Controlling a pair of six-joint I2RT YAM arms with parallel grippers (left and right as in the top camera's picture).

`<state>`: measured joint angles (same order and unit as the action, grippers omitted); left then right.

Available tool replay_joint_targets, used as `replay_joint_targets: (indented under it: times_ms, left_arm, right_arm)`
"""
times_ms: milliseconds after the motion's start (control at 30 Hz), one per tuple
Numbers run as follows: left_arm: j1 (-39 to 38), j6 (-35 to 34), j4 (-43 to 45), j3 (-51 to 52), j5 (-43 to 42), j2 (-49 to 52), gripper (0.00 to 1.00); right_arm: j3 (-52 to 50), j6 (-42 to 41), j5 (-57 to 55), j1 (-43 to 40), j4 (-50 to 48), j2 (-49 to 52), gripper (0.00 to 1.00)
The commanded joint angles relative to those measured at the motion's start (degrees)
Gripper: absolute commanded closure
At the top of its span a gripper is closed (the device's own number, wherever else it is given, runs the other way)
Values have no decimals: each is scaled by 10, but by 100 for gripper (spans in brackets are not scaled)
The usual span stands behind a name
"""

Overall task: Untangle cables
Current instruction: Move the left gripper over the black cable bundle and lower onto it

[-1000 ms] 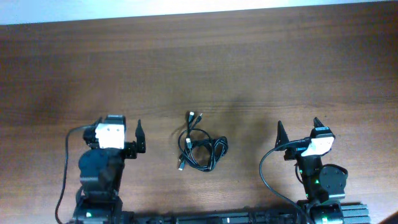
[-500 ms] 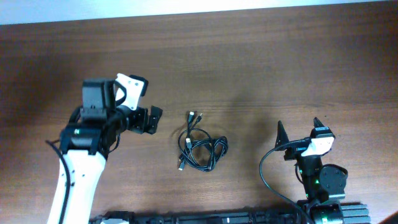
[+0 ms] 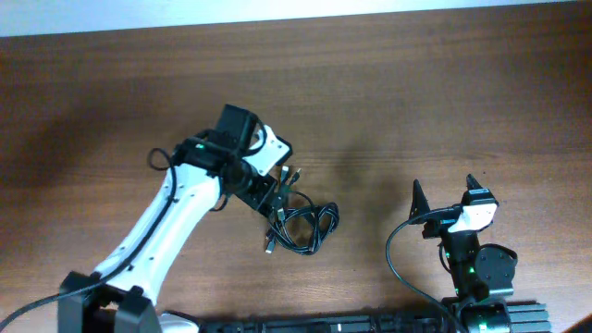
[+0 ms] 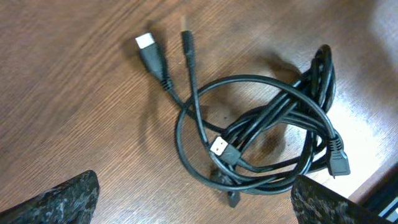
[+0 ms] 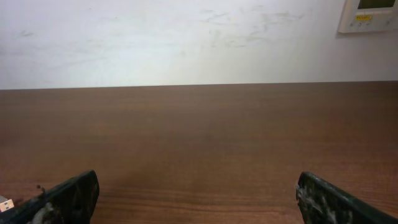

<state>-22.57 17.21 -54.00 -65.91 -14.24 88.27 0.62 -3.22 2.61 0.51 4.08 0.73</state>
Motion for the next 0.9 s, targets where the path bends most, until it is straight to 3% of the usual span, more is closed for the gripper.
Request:
replay_joint_targets:
  times_ms: [0,233,400,533,767,867]
  left_arm:
    - [-33,66,12,-13,5,5,1]
    - [-120,241,46,-13,5,27,1]
    - [-125,247,111,-13,5,68,1]
    - [-125,250,104,-12,5,72,1]
    - [-125,440,53,-4,5,92,1]
    - [-125,473,55,-3,5,113,1]
  right_arm:
    - [-3,-3,-1,-2,3,-4,1]
    - [-3,-3,-1,-2,3,-4,1]
    - [-3,-3,-1,-2,3,-4,1]
    - [-3,-3,-1,-2,3,-4,1]
    - [-3,-3,-1,-2,3,-4,1]
    - [-3,-3,-1,-2,3,-4,1]
